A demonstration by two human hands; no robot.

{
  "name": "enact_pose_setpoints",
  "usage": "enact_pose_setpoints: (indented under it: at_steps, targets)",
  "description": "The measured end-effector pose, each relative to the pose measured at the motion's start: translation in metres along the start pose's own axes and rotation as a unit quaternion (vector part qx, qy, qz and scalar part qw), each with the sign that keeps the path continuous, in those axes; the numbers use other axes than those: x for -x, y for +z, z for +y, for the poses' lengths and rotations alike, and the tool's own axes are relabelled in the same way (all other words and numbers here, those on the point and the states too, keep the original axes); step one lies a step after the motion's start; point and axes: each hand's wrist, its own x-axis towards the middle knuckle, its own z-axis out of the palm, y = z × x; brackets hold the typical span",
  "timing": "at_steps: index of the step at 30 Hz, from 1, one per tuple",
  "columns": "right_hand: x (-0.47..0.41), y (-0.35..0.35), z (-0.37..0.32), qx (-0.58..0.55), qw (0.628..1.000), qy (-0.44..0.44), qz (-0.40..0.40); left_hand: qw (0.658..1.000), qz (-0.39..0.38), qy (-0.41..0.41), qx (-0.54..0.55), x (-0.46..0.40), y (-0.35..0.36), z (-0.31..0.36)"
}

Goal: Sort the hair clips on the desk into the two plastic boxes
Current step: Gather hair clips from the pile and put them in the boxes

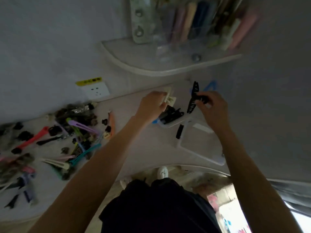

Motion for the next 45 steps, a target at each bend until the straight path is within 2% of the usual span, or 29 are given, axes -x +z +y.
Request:
enact_pose_setpoints:
  at_steps: [4,7,12,14,17,20,22,24,26,29,31,36,38,41,45]
  targets:
    - [-0.026,0.005,0.016,0.015,0.997,-0.037,-0.062,0.987,-0.064,0.011,-0.149,-0.024,0.024,0.000]
    - [-0.041,0.015,0.027,0.059,0.989,-0.064,-0.123,0.977,-0.100,0.024,-0.187,-0.023,0.032,-0.006]
    - [-0.054,0.025,0.033,0.181,0.954,-0.109,-0.213,0.980,0.001,0.074,-0.187,-0.011,0.032,-0.014]
    - [-0.051,0.028,0.031,0.218,0.945,-0.127,-0.208,0.975,0.025,0.081,-0.204,-0.008,0.031,-0.017]
    - [-0.043,0.038,0.040,0.252,0.940,-0.127,-0.190,0.971,0.000,0.077,-0.227,-0.004,0.032,-0.023]
    - [-0.035,0.044,0.050,0.260,0.931,-0.102,-0.236,0.965,-0.046,0.079,-0.246,-0.002,0.033,-0.025]
    - [-0.034,0.045,0.044,0.258,0.935,-0.095,-0.223,0.974,-0.033,0.083,-0.209,0.000,0.030,-0.025]
    - [-0.031,0.045,0.024,0.218,0.949,-0.103,-0.202,0.990,0.035,0.084,-0.109,0.009,0.023,-0.028]
    - [-0.023,0.053,-0.002,0.146,0.967,-0.124,-0.169,0.989,0.122,0.078,-0.035,0.028,0.010,-0.037]
    - [-0.003,0.074,-0.044,0.040,0.976,-0.129,-0.168,0.978,0.208,0.023,0.019,0.066,-0.009,-0.064]
    - [0.009,0.102,-0.071,0.003,0.964,-0.158,-0.215,0.968,0.244,-0.045,0.034,0.095,-0.022,-0.094]
    - [0.026,0.195,-0.120,0.031,0.902,-0.190,-0.386,0.928,0.278,-0.247,0.021,0.155,-0.059,-0.180]
    - [0.029,0.230,-0.136,0.052,0.883,-0.197,-0.423,0.920,0.255,-0.299,0.006,0.165,-0.072,-0.211]
    - [0.028,0.275,-0.157,0.084,0.869,-0.224,-0.434,0.926,0.202,-0.318,0.014,0.165,-0.088,-0.238]
    - [0.023,0.318,-0.176,0.148,0.849,-0.293,-0.413,0.949,0.157,-0.272,0.019,0.143,-0.110,-0.260]
